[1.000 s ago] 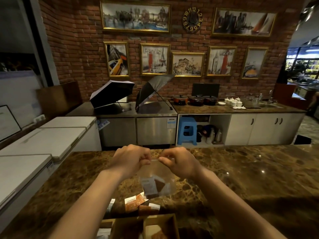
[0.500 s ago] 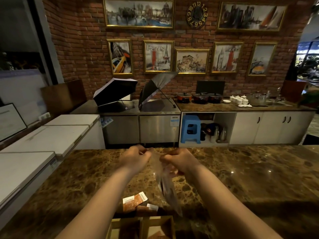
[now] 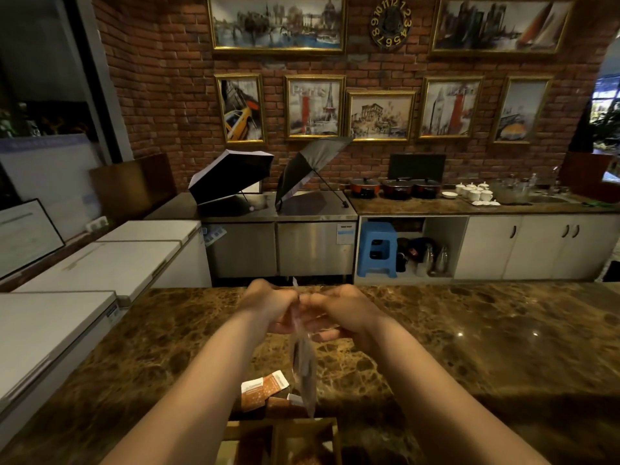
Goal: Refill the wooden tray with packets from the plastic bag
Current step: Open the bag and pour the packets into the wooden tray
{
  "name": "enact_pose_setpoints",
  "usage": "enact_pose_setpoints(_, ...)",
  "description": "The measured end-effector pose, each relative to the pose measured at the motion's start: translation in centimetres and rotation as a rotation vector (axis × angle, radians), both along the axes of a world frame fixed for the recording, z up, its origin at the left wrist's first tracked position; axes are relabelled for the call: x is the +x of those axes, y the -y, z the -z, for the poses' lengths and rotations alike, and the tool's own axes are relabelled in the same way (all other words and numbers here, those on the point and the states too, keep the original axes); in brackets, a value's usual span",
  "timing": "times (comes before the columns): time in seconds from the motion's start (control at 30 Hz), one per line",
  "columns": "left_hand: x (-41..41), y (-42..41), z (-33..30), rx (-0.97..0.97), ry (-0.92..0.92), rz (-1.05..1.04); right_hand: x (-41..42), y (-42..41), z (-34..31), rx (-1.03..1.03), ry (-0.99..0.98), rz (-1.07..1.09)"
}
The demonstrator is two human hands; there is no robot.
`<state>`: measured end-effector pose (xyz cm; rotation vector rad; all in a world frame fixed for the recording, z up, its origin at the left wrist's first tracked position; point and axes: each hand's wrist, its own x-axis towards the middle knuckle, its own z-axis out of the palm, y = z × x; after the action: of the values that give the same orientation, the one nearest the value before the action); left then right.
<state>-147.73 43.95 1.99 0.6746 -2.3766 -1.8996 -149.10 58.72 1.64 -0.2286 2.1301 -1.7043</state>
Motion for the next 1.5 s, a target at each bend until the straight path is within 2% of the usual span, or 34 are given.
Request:
enact_pose_setpoints(0.1,-0.1,0.6,0.2,0.025,-0.013,-0.013,0.4,0.0,-0.7,-0.078,0.019,0.106)
enact_pose_setpoints(0.17,-0.1,0.7,0.2,0.073,-0.011,-0.001,0.6,0.0,-1.0,-0.061,-0.008,0.153)
enact_pose_setpoints(0.53,0.2,1.0,0.9,0.105,-0.008,0.064,0.9,0.8,-2.2,-0.006,0.115,0.156)
enact_pose_setpoints(0.73,0.2,1.5,0.7,0.197,-0.004,0.108,0.3,1.1,-2.4,0.039,0.161,0.190)
enact_pose_setpoints(0.87,-0.2,1.7,1.2,0.118,-0.011,0.083,0.1,1.2,-2.0,0.061,0.128,0.170)
enact_pose_setpoints(1.0,-0.3,1.8,1.1,0.109,-0.022,0.085,0.1,1.2,-2.0,0.033,0.167,0.141)
enact_pose_setpoints(1.13,0.0,1.5,0.7,0.140,-0.023,0.112,0.2,1.4,-2.2,0.039,0.195,0.199)
enact_pose_setpoints(1.5,0.3,1.8,1.6,0.208,-0.005,0.096,-0.3,1.9,-2.0,0.143,0.059,0.179)
